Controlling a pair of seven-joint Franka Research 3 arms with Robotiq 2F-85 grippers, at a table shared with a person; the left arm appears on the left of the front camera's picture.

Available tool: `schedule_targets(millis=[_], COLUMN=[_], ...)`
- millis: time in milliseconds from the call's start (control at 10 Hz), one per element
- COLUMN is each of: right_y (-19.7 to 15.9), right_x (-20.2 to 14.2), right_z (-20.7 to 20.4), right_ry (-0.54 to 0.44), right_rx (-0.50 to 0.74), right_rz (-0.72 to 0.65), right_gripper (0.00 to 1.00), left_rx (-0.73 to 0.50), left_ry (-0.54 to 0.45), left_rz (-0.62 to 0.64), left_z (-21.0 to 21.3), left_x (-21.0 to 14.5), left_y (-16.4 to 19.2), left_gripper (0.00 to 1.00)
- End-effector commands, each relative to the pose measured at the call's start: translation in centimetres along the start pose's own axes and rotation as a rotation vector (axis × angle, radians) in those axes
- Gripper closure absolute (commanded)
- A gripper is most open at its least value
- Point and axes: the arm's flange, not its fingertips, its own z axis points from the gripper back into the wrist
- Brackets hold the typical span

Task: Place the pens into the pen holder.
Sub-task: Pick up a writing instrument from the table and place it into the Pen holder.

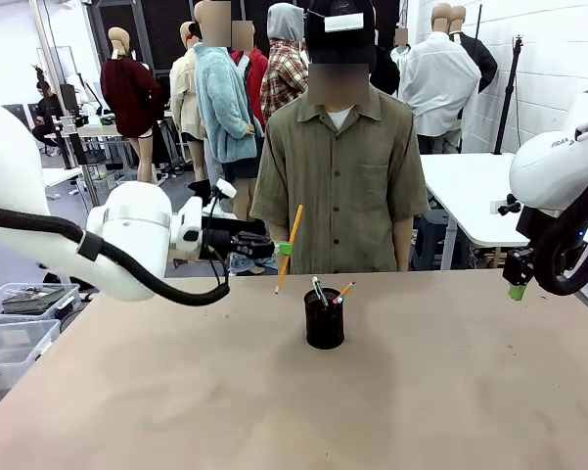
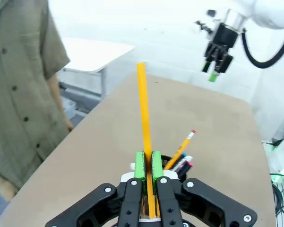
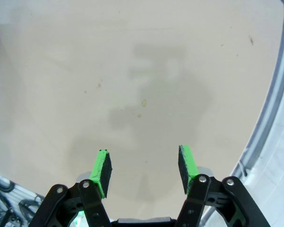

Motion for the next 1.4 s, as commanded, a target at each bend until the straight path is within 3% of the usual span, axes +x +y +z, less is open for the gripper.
schedule_targets(millis=[0, 200, 500, 900, 1300], right_y=[0.0, 0.0, 0.0, 0.0, 0.0], right_x=[-0.4, -0.4, -0.4, -0.4, -0.4], right_z=[-0.3, -0.3, -0.3, -0.3, -0.3], right_ry=[-0.001, -0.001, -0.001, -0.001, -0.001], right_rx=[-0.039, -0.039, -0.039, -0.039, -0.039], right_rz=[0.01, 0.01, 0.01, 0.01, 0.01], right_gripper=[0.28, 0.28, 0.28, 0.28, 0.28], left_rx=[-0.078, -0.102, -0.114, -0.076, -0.048], left_ry=[-0.072, -0.174, -0.208, -0.138, -0.087], left_rz=[-0.005, 0.023, 0.009, -0.018, -0.046], left_z=[-0.9, -2.7, -4.7, -7.7, -8.1], left_x=[-1.0, -1.0, -0.2, -1.2, -2.5], left_y=[-1.4, -1.9, -2.1, -1.3, -0.5], left_gripper=[1.0, 1.0, 1.0, 1.0, 1.0])
